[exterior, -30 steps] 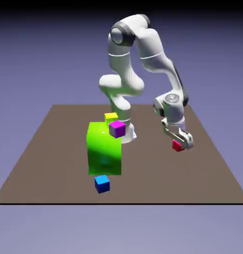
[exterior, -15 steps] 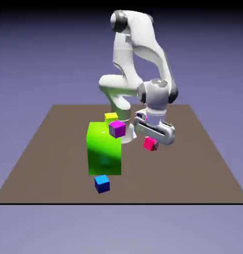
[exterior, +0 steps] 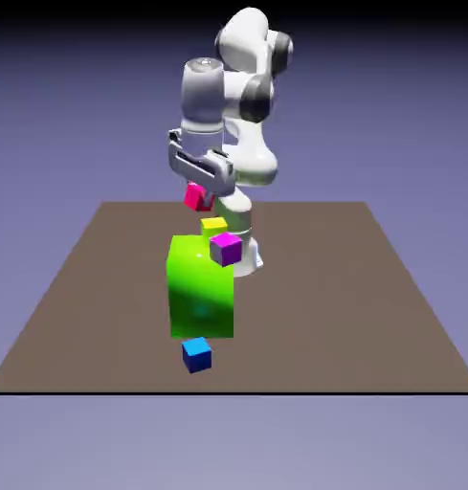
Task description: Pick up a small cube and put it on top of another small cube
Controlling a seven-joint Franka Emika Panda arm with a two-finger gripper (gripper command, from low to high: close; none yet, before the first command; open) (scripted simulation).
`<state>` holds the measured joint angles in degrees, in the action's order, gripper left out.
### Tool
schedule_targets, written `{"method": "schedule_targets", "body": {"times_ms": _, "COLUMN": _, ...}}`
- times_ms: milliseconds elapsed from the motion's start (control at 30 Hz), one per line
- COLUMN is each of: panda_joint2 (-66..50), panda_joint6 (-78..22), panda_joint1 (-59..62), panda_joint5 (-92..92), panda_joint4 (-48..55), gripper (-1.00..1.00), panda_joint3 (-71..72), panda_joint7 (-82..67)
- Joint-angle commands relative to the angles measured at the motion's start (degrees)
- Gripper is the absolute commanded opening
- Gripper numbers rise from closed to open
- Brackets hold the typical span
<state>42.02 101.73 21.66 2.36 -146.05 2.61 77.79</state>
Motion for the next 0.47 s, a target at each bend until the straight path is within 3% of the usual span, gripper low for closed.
{"method": "schedule_targets", "body": {"times_ms": 0, "panda_joint2": 1.5, "panda_joint6": -2.5, "panda_joint1": 0.3, "panda_joint5": 0.2, "panda_joint4": 0.2, "gripper": -1.0, "panda_joint3": -2.0, "panda_joint7": -1.3}}
{"method": "schedule_targets", "body": {"times_ms": 133, "panda_joint2": 3.3, "panda_joint6": -7.9, "panda_joint1": -2.3, "panda_joint5": 6.4, "panda_joint4": -5.9, "gripper": -1.0, "panda_joint3": -2.4, "panda_joint7": 0.0}}
{"method": "schedule_targets", "body": {"times_ms": 300, "panda_joint2": 3.1, "panda_joint6": 2.3, "panda_joint1": -3.1, "panda_joint5": 7.9, "panda_joint4": -15.9, "gripper": -1.0, "panda_joint3": -1.3, "panda_joint7": -0.5}}
{"method": "schedule_targets", "body": {"times_ms": 333, "panda_joint2": 3.1, "panda_joint6": 2.3, "panda_joint1": -3.1, "panda_joint5": 7.9, "panda_joint4": -15.9, "gripper": 1.0, "panda_joint3": -1.3, "panda_joint7": -0.5}}
{"method": "schedule_targets", "body": {"times_ms": 433, "panda_joint2": 3.2, "panda_joint6": -1.9, "panda_joint1": -2.8, "panda_joint5": 7.3, "panda_joint4": -11.8, "gripper": 1.0, "panda_joint3": -1.7, "panda_joint7": -0.3}}
